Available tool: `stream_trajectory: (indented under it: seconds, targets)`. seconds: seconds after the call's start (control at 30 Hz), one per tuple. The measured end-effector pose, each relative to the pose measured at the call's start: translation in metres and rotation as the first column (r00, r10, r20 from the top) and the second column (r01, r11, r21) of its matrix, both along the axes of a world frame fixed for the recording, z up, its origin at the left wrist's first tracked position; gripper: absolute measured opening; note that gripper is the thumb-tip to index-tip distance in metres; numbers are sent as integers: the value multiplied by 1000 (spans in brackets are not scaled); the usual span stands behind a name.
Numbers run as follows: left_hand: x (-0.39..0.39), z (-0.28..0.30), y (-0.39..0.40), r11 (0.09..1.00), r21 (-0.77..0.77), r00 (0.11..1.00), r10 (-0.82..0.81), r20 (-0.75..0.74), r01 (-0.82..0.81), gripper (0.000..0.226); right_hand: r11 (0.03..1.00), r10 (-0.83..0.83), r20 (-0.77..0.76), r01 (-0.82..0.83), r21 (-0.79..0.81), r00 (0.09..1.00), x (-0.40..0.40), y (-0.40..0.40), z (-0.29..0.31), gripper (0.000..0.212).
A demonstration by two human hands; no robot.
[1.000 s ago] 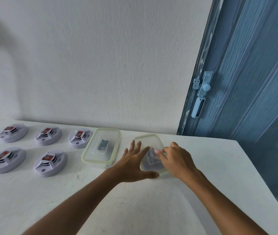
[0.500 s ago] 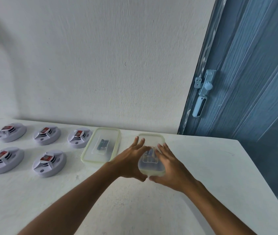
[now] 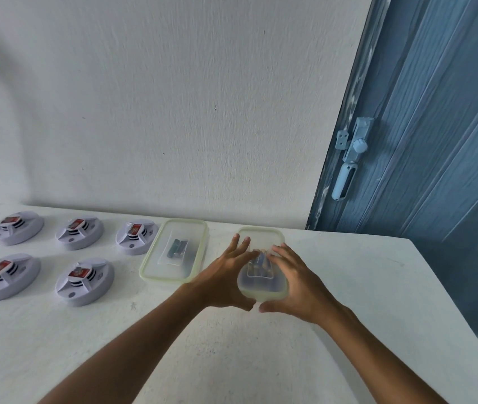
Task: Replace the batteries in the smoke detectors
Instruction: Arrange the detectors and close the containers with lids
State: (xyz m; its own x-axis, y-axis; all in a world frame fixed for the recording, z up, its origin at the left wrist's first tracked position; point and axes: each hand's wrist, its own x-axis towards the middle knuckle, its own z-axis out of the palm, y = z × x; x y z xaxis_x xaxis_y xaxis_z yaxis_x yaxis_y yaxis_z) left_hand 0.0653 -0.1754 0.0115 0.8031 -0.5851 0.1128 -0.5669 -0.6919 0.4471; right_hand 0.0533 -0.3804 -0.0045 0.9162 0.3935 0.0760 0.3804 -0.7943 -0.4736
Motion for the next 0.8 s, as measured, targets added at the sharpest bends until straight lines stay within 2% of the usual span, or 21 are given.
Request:
stream_trajectory:
  seconds: [0.17, 0.3, 0.4, 0.57, 0.67, 0.8]
  targets:
    - [2, 7, -2, 998, 63, 1000, 0, -2, 0, 105, 998, -19, -8, 20, 65, 1000, 2, 5, -4, 103]
    - [10, 14, -6, 984, 165, 992, 80, -93, -64, 105, 997, -30, 3, 30, 74, 1000, 8, 9, -2, 102]
    - [10, 14, -3, 969, 232, 989, 108, -102, -82, 106, 1000, -14, 15, 15, -21, 1000, 9, 9, 2, 105]
    - [-2, 17, 41, 944, 264, 979, 203, 0, -196, 109, 934, -2, 22, 9, -356, 1000, 8, 17, 18, 109]
    - [-11, 12, 86, 910, 315, 963, 266, 50, -268, 106, 916, -8, 24, 18, -402, 1000, 3, 36, 20, 101]
    - [-13, -1, 125, 907, 335, 967, 224, 124, -253, 94, 906, -91, 69, 111, -408, 993, -1, 57, 13, 85]
